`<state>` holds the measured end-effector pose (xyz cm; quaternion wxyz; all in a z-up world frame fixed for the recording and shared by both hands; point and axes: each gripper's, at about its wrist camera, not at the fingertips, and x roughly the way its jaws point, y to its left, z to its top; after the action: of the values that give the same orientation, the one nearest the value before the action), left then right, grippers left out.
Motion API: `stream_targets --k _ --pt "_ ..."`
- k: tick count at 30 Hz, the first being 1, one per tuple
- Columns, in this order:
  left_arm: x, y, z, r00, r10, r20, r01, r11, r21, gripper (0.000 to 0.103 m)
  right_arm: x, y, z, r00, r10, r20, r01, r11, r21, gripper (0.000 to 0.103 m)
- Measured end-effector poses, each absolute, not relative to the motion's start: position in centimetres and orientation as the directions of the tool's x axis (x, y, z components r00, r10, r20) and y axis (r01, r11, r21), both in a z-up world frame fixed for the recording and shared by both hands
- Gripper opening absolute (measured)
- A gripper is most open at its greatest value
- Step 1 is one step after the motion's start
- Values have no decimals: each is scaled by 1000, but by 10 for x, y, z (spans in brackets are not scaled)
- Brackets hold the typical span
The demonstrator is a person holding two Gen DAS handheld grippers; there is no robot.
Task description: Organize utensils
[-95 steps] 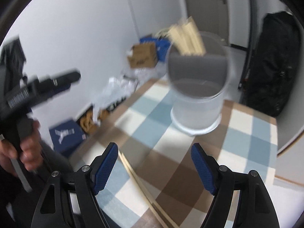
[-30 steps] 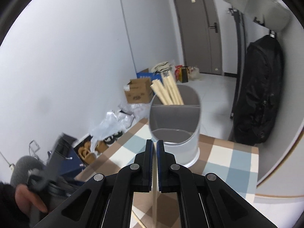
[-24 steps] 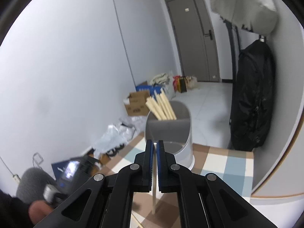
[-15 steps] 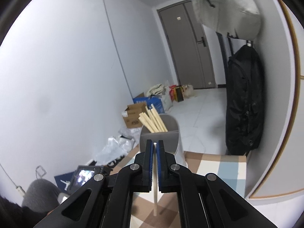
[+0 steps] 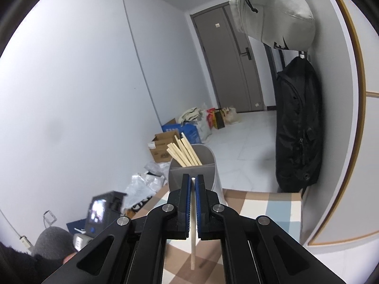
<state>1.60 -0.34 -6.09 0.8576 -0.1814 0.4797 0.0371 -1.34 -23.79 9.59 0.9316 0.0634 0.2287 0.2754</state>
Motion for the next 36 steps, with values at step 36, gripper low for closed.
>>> stream_targets --k 36 --pt "13 3 80 783 -281 -555 134 947 -291 0 27 -212 161 774 553 -310 -500 833 237 3"
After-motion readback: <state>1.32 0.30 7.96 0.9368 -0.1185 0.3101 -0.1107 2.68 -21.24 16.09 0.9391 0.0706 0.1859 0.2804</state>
